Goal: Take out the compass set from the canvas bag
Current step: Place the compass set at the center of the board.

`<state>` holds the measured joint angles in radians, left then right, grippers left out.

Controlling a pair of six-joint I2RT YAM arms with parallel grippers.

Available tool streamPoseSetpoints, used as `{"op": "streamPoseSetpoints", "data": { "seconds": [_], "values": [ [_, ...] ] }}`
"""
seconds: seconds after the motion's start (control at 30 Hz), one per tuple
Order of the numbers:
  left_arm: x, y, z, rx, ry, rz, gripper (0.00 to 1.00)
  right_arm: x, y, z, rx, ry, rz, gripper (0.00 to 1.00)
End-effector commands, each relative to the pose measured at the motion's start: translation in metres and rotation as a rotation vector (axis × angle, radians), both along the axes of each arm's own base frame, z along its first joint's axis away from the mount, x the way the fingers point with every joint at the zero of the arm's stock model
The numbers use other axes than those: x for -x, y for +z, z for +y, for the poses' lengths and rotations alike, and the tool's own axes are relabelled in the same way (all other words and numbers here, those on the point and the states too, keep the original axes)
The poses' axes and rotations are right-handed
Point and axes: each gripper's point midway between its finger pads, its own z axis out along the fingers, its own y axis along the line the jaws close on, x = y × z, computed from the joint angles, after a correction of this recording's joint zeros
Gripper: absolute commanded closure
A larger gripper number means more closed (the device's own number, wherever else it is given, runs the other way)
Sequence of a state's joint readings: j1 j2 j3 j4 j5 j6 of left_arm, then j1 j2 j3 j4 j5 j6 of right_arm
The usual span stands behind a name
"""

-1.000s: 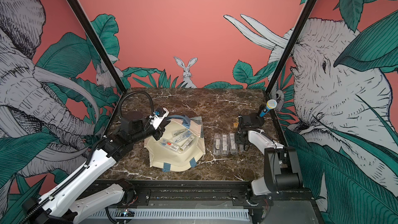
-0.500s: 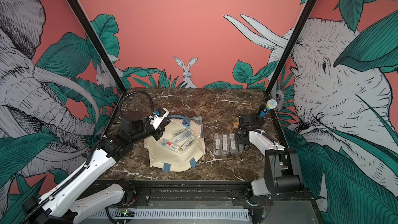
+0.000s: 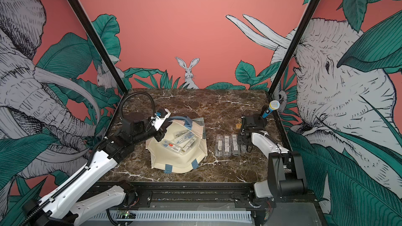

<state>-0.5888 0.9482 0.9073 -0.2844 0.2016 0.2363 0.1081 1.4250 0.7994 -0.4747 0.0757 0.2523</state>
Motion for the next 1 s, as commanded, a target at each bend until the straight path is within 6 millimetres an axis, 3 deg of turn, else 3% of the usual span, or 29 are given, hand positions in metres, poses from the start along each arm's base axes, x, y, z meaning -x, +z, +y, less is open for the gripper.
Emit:
{"op": "streamPoseSetpoints", "data": {
  "seconds": [0.0,0.4,0.97],
  "values": [
    [0.0009,0.0145,-0.0045,0.048,-0.019,-0.048,1.00,0.0015,0.0013,-0.0043,0.012,-0.016,-0.010,0.45],
    [0.0003,0.0150,-0.0048,0.043,-0.020,-0.050,1.00,0.0012,-0.0025,-0.0024,-0.004,-0.027,-0.001,0.38],
    [0.0006,0.0190,-0.0045,0.043,-0.021,-0.060,1.00,-0.0016,-0.0066,-0.0070,-0.122,-0.118,-0.010,0.37]
  ]
}}
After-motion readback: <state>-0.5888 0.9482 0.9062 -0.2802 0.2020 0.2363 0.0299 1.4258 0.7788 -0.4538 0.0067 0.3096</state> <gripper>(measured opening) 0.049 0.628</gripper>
